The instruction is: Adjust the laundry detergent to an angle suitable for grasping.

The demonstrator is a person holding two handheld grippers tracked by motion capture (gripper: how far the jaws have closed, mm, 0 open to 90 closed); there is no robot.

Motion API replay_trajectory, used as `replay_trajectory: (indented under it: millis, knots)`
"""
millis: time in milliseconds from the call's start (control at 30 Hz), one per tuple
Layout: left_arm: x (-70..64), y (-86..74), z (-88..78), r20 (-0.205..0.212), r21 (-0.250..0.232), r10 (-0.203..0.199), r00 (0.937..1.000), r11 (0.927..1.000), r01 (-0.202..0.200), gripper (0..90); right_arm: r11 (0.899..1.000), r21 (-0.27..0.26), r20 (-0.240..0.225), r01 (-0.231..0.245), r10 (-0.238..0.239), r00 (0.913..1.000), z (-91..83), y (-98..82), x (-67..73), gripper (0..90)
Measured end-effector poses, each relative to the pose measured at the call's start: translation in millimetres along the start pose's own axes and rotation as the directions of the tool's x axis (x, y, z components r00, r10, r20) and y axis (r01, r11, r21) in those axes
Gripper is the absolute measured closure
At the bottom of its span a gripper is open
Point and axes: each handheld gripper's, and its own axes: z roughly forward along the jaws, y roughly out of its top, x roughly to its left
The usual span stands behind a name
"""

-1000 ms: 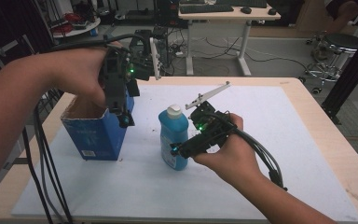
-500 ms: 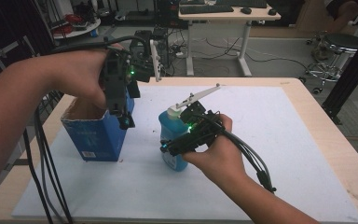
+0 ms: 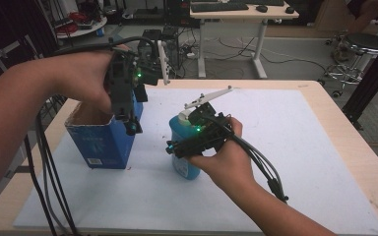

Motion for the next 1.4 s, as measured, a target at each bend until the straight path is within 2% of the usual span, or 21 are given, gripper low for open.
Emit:
replay_trajectory:
  millis: [100,167,533,667,733,1067,1233,1400]
  knots:
    - [-0.2,-0.9,1.1,0.001,-0.001,0.000,1.0000,1.0000,0.000,3.7,1.000,0.004,0.003,0.007,-0.007,1.0000,2.1,-0.1,1.1,6.6]
    - [-0.1,-1.6,1.4,0.002,0.001,-0.001,1.0000,1.0000,0.001,3.7,1.000,0.000,0.011,0.006,-0.006,0.9999,2.1,0.1,1.8,15.4]
    - [0.4,-1.0,2.2,0.001,-0.001,0.000,1.0000,1.0000,0.000,3.7,1.000,-0.015,0.033,0.011,-0.011,0.9994,2.7,0.9,2.0,15.6]
    - [0.3,-0.8,2.8,0.004,0.002,0.001,1.0000,1.0000,-0.001,3.7,1.000,-0.015,0.040,0.014,-0.013,0.9991,2.4,0.8,2.3,18.4]
    - [0.5,-1.3,3.4,0.003,0.001,0.000,1.0000,1.0000,0.000,3.7,1.000,-0.017,0.051,0.016,-0.015,0.9986,2.4,0.7,2.9,26.0]
    - [1.4,-1.7,4.5,0.004,0.006,0.000,1.0000,1.0000,0.000,3.7,1.000,-0.021,0.055,0.022,-0.021,0.9982,3.1,0.5,5.9,27.4]
    - [1.5,-1.1,4.4,0.002,0.001,0.002,1.0000,1.0000,-0.002,3.7,0.999,-0.030,0.050,0.030,-0.029,0.9984,2.2,0.7,7.8,32.7]
    - [1.3,-0.8,4.8,0.002,0.001,0.004,1.0000,1.0000,-0.004,3.7,0.999,-0.025,0.057,0.031,-0.029,0.9980,2.5,0.3,7.7,33.8]
